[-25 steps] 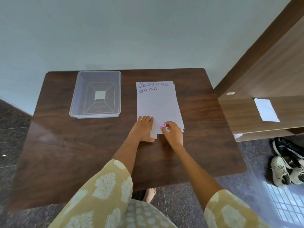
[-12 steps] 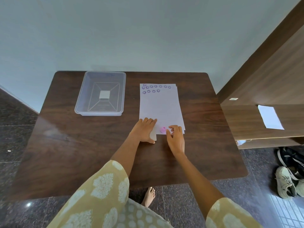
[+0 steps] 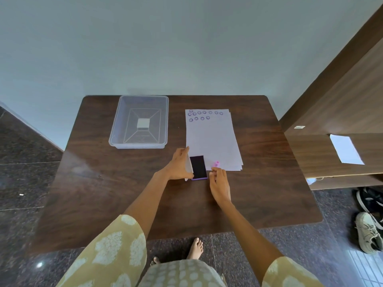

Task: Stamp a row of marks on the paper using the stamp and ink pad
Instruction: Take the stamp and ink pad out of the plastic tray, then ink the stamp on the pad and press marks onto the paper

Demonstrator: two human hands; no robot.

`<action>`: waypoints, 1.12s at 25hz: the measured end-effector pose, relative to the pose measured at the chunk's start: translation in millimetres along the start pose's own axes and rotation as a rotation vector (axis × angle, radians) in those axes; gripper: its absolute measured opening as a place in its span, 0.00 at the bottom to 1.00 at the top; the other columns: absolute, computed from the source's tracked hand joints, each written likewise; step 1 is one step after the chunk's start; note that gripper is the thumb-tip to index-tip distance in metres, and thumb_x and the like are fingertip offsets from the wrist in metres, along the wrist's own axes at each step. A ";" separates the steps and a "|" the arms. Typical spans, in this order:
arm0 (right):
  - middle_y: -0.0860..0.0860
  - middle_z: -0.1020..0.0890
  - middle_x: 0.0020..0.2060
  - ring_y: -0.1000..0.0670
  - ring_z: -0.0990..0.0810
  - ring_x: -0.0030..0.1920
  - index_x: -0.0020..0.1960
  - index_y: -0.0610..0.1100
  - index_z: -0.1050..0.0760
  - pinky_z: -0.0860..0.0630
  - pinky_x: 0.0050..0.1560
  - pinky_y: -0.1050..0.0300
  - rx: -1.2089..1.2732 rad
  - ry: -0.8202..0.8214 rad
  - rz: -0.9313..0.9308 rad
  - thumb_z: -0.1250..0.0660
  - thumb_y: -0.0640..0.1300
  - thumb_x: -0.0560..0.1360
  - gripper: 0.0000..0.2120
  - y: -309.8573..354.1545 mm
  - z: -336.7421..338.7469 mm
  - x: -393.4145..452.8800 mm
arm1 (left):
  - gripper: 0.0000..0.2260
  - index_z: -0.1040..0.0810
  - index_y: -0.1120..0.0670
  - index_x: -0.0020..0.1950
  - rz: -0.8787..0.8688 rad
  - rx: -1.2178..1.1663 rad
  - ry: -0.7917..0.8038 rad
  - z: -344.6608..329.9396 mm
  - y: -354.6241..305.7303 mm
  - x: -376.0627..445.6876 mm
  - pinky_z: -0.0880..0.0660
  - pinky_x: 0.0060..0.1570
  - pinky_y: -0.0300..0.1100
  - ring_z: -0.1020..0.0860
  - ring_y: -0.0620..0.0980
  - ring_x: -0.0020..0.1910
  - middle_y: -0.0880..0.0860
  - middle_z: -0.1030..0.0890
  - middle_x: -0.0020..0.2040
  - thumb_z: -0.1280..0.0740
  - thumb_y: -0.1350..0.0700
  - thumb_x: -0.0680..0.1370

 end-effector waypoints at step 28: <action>0.46 0.35 0.71 0.45 0.34 0.69 0.74 0.49 0.51 0.32 0.68 0.50 -0.187 0.010 -0.037 0.28 0.56 0.68 0.44 51.8 -77.4 -13.4 | 0.49 0.53 0.54 0.75 0.249 0.435 0.001 35.8 91.2 -34.8 0.52 0.74 0.58 0.50 0.57 0.76 0.56 0.49 0.77 0.27 0.39 0.66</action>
Point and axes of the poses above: each hand's wrist, its own x-axis towards the middle knuckle, its own z-axis out of the back of the hand, y = z × x, the point moved 2 cm from there along x, towards the middle knuckle
